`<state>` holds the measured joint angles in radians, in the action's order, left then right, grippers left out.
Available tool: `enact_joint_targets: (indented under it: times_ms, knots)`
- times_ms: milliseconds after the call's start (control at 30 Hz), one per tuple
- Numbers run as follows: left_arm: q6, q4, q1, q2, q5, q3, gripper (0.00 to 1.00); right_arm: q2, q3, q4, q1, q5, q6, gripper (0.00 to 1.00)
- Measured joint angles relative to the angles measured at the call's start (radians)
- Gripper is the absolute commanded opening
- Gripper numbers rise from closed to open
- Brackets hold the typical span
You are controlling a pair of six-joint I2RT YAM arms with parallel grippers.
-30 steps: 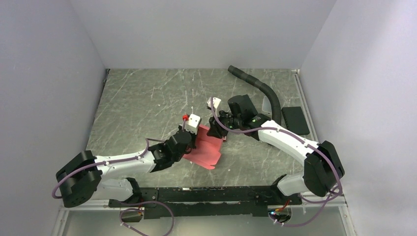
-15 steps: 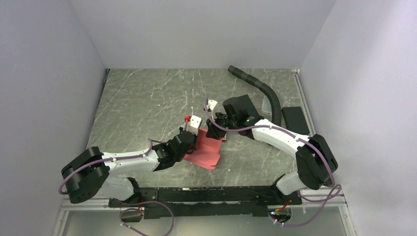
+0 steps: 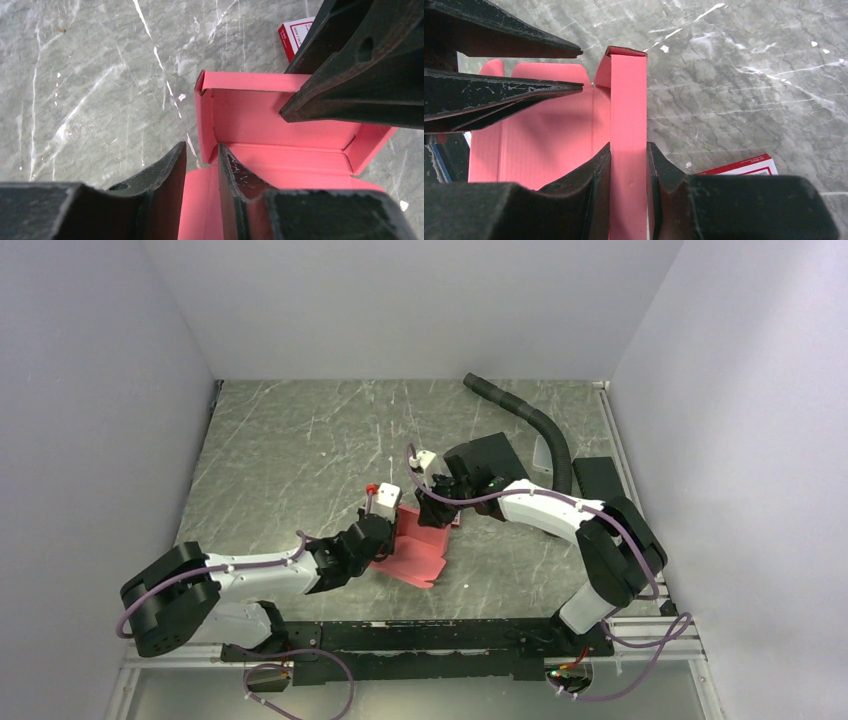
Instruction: Fold the paper box
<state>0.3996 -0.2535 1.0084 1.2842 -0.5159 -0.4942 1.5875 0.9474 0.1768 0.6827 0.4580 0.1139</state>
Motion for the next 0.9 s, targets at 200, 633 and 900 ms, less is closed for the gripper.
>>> enact_joint_targets:
  times_ms: [200, 633, 900]
  knots:
    - [0.032, 0.044, 0.0, -0.076, 0.001, 0.019, 0.49, 0.014, 0.0, -0.019, 0.0, -0.002, -0.013, 0.26]
    - [0.003, 0.013, -0.006, -0.105, 0.003, 0.049, 0.59, 0.053, 0.0, -0.026, 0.0, 0.024, -0.037, 0.27]
    - [-0.015, -0.025, -0.066, -0.041, 0.027, 0.049, 0.5, 0.054, 0.0, -0.028, 0.0, 0.026, -0.039, 0.27]
